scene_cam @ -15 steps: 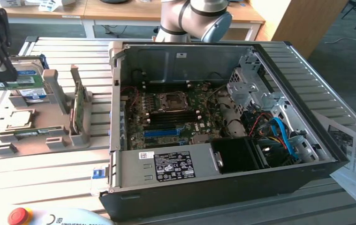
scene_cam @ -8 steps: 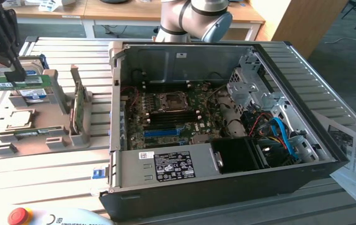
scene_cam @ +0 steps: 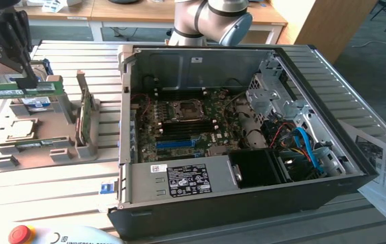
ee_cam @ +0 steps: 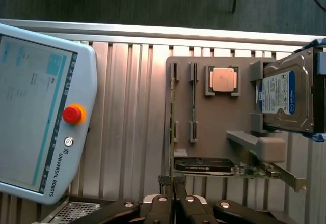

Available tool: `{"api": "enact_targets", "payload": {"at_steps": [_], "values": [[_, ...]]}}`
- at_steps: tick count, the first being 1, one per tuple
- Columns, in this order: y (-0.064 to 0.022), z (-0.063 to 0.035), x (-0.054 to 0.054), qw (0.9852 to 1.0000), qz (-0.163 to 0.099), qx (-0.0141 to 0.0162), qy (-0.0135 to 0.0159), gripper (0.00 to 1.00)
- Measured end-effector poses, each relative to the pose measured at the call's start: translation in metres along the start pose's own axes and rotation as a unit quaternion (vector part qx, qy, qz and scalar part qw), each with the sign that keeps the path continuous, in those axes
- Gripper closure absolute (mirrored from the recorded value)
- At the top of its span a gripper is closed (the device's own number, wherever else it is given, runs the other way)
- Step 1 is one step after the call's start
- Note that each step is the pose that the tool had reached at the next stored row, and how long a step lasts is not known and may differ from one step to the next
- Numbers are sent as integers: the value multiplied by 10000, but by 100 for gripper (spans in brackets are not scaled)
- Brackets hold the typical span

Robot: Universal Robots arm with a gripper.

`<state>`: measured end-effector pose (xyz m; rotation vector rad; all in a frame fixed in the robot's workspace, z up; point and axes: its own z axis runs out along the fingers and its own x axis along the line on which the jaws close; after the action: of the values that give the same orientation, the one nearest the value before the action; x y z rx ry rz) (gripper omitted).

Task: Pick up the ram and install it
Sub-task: 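Pick up the ram and move it above insertion slot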

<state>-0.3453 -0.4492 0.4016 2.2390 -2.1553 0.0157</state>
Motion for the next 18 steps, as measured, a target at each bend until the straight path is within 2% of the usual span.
{"api": "enact_targets", "payload": {"at_steps": [18], "values": [[-333, -4, 41, 10000, 0, -14, -1, 88]]}}
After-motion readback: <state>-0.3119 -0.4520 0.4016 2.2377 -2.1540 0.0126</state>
